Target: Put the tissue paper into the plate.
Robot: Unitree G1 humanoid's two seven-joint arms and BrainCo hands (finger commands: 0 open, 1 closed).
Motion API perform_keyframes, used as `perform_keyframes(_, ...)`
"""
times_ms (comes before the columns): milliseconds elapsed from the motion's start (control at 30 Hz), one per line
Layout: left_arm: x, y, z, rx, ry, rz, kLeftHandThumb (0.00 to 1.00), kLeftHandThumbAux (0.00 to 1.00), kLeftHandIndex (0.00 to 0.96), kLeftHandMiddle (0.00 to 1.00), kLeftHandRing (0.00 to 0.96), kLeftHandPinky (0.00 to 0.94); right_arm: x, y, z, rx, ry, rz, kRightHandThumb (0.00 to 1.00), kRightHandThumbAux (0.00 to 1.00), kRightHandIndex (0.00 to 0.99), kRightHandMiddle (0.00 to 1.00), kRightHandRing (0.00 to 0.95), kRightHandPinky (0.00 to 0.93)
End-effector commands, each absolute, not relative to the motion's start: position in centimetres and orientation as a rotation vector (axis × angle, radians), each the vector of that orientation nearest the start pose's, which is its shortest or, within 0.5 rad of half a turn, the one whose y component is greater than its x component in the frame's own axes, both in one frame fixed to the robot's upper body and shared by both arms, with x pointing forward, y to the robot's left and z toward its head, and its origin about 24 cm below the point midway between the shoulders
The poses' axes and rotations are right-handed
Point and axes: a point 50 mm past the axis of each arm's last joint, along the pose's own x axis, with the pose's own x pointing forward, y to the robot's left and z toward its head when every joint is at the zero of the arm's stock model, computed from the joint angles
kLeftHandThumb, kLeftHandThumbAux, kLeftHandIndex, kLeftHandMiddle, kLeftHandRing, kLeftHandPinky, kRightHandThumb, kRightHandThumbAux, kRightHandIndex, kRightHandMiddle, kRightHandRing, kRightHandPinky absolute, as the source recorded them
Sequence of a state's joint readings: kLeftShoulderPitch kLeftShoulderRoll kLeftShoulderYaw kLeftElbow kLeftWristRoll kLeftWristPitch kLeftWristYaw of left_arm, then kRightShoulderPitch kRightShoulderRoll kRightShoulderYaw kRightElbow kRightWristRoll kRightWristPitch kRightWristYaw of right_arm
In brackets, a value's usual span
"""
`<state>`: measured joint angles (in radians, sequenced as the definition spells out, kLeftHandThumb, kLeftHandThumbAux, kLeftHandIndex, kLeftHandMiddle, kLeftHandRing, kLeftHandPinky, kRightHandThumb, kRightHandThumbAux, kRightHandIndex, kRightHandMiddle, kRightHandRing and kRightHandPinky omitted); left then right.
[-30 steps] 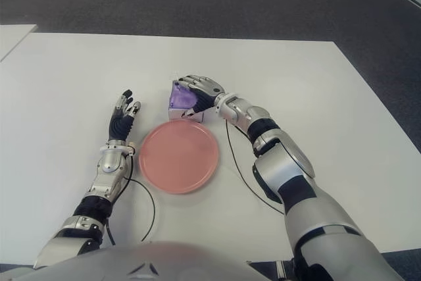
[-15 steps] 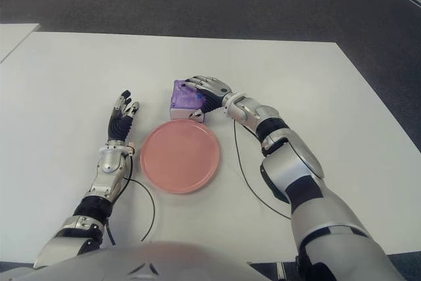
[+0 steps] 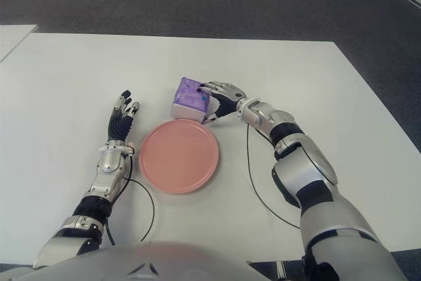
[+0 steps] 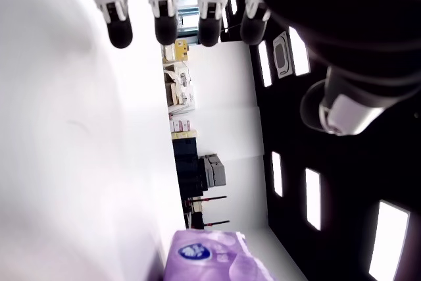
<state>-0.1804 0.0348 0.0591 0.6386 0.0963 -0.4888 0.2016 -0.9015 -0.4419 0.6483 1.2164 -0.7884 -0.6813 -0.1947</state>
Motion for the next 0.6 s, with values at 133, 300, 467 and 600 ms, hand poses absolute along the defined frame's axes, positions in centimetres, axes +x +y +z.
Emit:
perform_keyframes(133,26.8,16.7,-1.3,0.123,-0.013,0.146,0.000,0.447,0.000,0.000,0.000,0.000,35.4,-17.2,4.9,-1.480,-0.224,0.706,0.132,0.544,0.000,0.000,0.000,0.034)
perform_keyframes(300,26.7,16.8,-1.3,0.128,-0.014,0.143,0.000,0.443,0.000,0.000,0.000,0.000,35.2,-17.8,5.0,-1.483,-0.224,0.711,0.130,0.541,0.000,0.001,0.001,0.034)
perform_keyframes(467,26.8,16.8,-1.2,0.130,-0.011,0.148,0.000,0.441,0.000,0.000,0.000,0.000,34.9,-18.4,5.1,-1.491,-0.227,0.719,0.122,0.551,0.000,0.010,0.007,0.034)
perform_keyframes(600,26.8,16.8,-1.2,0.134,-0.008,0.147,0.000,0.440,0.000,0.000,0.000,0.000,34.7,-19.1,5.0,-1.500,-0.217,0.724,0.112,0.556,0.000,0.014,0.010,0.034)
